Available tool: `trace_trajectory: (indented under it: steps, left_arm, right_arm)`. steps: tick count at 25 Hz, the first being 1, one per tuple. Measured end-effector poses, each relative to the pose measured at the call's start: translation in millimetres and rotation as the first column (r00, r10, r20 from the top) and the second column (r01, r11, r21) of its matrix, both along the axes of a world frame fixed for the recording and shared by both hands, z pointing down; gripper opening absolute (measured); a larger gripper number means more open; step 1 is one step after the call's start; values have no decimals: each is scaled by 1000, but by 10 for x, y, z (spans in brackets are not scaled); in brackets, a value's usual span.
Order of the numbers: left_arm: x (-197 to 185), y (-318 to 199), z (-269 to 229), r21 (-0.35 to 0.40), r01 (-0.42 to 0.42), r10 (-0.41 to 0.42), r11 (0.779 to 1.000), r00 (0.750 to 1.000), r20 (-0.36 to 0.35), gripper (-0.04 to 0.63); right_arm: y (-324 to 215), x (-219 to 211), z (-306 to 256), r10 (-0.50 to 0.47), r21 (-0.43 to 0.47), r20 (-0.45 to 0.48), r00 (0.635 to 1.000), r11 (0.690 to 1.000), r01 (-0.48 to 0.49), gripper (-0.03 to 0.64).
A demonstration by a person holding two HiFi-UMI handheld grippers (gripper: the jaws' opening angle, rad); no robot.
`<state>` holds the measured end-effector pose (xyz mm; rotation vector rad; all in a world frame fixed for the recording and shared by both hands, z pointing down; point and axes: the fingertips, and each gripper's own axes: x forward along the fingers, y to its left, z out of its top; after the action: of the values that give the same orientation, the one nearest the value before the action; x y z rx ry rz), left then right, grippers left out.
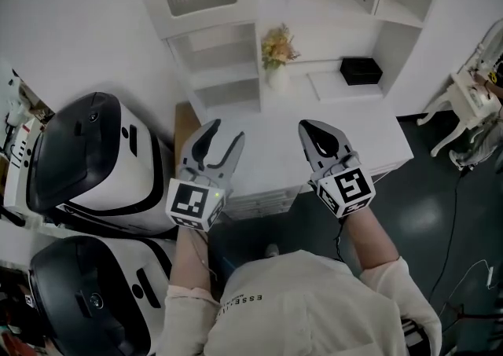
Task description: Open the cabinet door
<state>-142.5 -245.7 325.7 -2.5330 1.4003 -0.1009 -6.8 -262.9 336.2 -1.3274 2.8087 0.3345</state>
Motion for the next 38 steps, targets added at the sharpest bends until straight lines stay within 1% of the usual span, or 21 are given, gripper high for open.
trace_trajectory:
  steps: [5,10,13,17,19,23,27,31,33,38]
  left_arm:
    - [-65,-480,-132,33,7,-8,999,1000,29,189]
    - [-43,-967,-291,51,49,-51,997,998,39,189]
    - [-43,-1266,-421,59,87,-91,994,993,72,189]
    - [-20,-1651,-772,84,123,-127,989,991,46,189]
    - [37,-1820,-985,109,123,-131,986,989,70,189]
    - [229,-2115,-1461,173,98,-123,980,982,143,189]
    - [314,-2339,-2010,279,88,-141,956,975,175,187]
    - [368,-2513,-2532,381,79,-167,921,965,203,187]
    - [375,-2589,-2728,409,94,-194,908,958,212,187]
    - [379,-2821,-3104,433,140,-267,890,931,250,187]
  right_arm:
    - [-479,-107,-79,-9,20,1,1000,1000,9,14]
    - [-1004,-95,-156,-44,29,5,999,999,44,14]
    - [-1326,-117,-221,-79,41,-22,997,996,79,14]
    - [-1726,-81,-396,-117,54,-27,993,991,119,14]
    - [-1892,-52,-500,-127,60,-23,992,990,128,14]
    - [-2183,-1,-667,-133,56,-23,991,989,134,14]
    - [-2338,4,-759,-151,66,-23,988,986,152,14]
    - [-2415,25,-763,-170,65,-16,985,983,170,14]
    - [-2436,36,-740,-176,62,-24,984,982,177,14]
    - [-2472,76,-725,-182,58,-35,983,981,184,14]
